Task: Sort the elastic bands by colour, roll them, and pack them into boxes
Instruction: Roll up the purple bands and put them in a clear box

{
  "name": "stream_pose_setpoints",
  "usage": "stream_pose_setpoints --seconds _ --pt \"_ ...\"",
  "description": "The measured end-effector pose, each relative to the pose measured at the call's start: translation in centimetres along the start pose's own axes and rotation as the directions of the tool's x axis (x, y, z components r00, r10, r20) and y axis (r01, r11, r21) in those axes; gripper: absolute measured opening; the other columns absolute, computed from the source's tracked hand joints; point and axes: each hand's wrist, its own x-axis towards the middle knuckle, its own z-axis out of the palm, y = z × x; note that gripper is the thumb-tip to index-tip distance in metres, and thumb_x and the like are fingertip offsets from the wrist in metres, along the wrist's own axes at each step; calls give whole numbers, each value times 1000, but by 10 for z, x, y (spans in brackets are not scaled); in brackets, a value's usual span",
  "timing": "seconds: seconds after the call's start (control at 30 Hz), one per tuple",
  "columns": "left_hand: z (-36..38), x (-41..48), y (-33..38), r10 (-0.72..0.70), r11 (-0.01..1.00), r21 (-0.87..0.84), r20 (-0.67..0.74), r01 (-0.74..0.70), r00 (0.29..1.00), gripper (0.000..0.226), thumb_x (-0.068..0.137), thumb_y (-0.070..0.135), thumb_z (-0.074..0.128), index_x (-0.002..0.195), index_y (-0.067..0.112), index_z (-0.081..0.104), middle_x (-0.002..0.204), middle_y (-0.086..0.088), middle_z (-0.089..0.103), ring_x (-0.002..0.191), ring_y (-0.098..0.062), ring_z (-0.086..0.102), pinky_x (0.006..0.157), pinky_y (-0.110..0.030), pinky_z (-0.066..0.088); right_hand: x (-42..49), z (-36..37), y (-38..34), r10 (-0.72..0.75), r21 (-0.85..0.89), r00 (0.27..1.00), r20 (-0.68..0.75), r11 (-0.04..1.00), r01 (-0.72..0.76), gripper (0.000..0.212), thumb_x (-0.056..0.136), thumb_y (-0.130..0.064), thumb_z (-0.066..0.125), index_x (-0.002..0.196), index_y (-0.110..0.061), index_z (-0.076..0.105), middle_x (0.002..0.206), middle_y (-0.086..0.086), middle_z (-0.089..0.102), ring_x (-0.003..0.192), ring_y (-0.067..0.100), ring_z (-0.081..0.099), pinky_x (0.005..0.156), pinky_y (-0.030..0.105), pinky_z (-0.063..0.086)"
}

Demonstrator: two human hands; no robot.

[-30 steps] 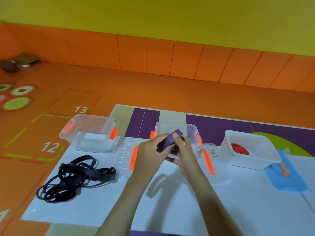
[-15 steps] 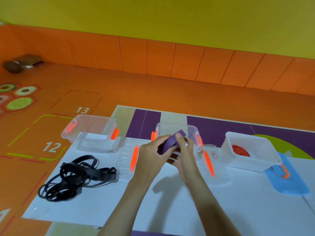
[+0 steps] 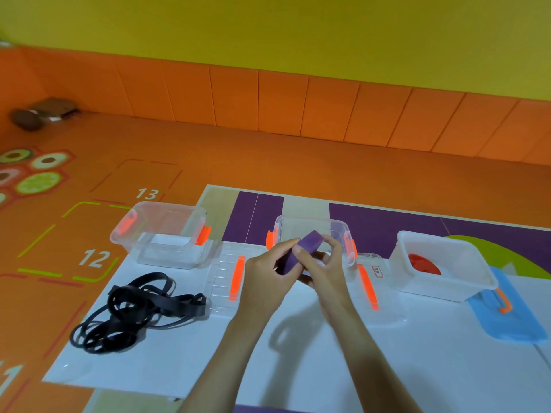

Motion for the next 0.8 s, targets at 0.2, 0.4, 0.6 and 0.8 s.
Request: stream_pose_setpoints --seconds 0.2,0.4,0.6,0.8 --pt "0 -3 -4 9 1000 -14 -21 -10 1000 41 90 28 76 129 40 69 110 34 74 95 -2 75 78 -15 58 -1 -3 1 144 12 979 141 989 -148 73 81 -54 82 140 -25 52 123 19 73 112 36 75 91 49 63" --pt "-2 -2 -9 -49 997 -57 10 50 999 41 93 25 80 130 39 70 111 27 76 99 -6 75 82 -20 60 3 -4 -1 150 113 986 70 981 -158 72 75 -40 90 134 -20 54 117 21 77 103 40 78 89 50 64" --pt "-8 -2 -3 -103 988 -111 19 105 994 33 91 31 78 117 49 74 104 25 78 98 -6 76 77 -13 56 1 -2 0 146 -32 989 18 989 -145 80 65 -51 90 130 -24 53 122 17 75 105 32 78 87 46 66" --pt "-8 4 -8 -162 987 -5 77 163 984 29 87 22 85 115 29 79 98 21 79 92 -3 75 82 -28 61 4 -6 0 275 259 960 -60 933 -251 64 91 -59 73 133 -12 61 122 26 73 96 41 79 76 47 66"
